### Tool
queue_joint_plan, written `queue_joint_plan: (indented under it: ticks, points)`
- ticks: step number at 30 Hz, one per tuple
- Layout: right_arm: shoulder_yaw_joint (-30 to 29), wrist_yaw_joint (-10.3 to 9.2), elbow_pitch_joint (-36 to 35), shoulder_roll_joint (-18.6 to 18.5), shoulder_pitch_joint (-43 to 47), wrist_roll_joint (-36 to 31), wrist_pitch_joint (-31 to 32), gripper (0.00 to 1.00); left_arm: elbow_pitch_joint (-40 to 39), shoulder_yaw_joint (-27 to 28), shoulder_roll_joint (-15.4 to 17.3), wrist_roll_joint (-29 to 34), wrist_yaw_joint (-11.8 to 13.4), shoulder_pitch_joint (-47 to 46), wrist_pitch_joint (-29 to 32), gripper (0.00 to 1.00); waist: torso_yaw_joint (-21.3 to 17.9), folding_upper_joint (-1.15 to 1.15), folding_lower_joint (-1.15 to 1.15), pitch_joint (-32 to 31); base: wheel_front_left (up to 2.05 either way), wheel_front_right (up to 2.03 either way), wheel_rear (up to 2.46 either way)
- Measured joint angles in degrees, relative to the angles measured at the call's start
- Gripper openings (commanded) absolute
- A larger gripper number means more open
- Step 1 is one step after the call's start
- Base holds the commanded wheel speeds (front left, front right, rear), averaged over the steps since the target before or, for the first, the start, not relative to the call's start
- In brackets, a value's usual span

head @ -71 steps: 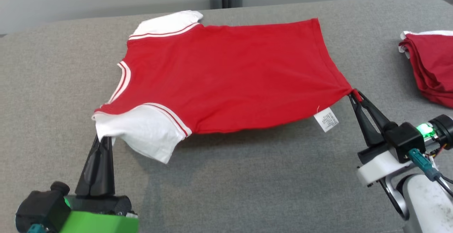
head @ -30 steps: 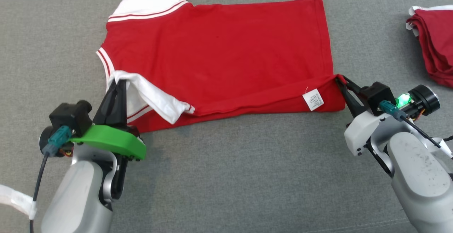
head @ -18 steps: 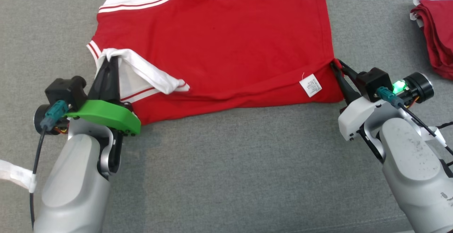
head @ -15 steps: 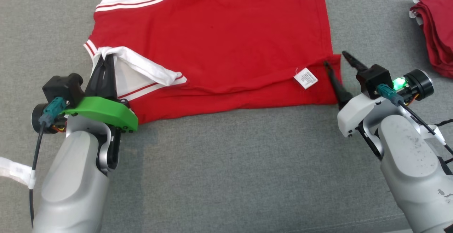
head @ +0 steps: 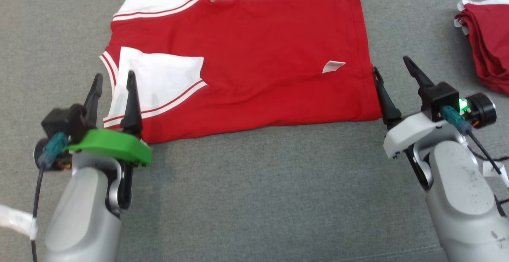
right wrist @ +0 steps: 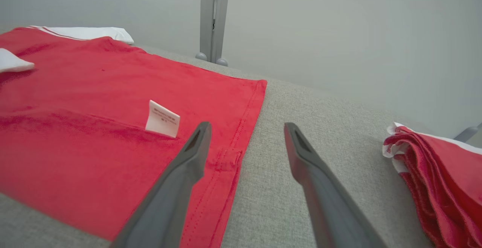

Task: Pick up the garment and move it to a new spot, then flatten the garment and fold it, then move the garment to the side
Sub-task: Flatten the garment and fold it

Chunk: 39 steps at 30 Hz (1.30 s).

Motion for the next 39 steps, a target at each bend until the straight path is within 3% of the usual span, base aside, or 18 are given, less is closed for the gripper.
queue_joint_plan:
  ticks: [6,15,24,34,36,37,38,39]
  points:
    - [-3.3,0.0,-4.3,2.5,7.1,0.7,0.3,1.0,-4.3,2.6,-0.3,-3.0,0.7,9.6,0.4,1.0,0.2,0.0,0.0,-3.1,0.0,0.0,0.0]
    - [-3.9,0.0,-10.3,4.3,15.4,3.5,3.0,1.0,-6.1,5.2,-1.8,-10.8,2.7,19.1,8.6,1.0,0.2,0.0,0.0,-7.3,0.0,0.0,0.0]
    - [-0.6,0.0,-12.2,4.4,16.8,7.2,3.9,1.0,-5.4,7.4,-3.8,-17.2,3.1,19.3,13.3,1.0,-0.9,0.0,0.0,-6.3,0.0,0.0,0.0]
    - [0.1,0.0,-11.8,4.4,15.5,7.2,4.6,1.0,-2.3,10.9,-4.5,-22.9,1.0,13.1,13.8,1.0,-2.7,0.0,0.0,-3.4,0.0,0.0,0.0]
    - [0.2,0.0,-11.2,4.4,15.4,7.4,4.7,1.0,-1.4,11.4,-4.4,-23.3,0.6,11.8,13.4,0.8,-3.0,0.0,0.0,-3.0,0.0,0.0,0.0]
    - [0.3,0.0,-10.8,4.4,15.4,7.6,4.8,1.0,-1.1,11.4,-4.3,-23.5,0.5,11.4,13.3,0.54,-3.1,0.0,0.0,-2.8,0.0,0.0,0.0]
    - [0.4,0.0,-10.3,4.4,15.1,7.9,4.9,1.0,-0.8,11.5,-4.3,-23.5,0.3,11.1,13.1,0.4,-3.2,0.0,0.0,-2.7,0.0,0.0,0.0]
    - [0.4,0.0,-9.8,4.5,14.8,8.5,5.1,1.0,-0.6,11.6,-4.3,-23.5,0.1,10.7,12.7,0.34,-3.2,0.0,0.0,-2.6,0.0,0.0,0.0]
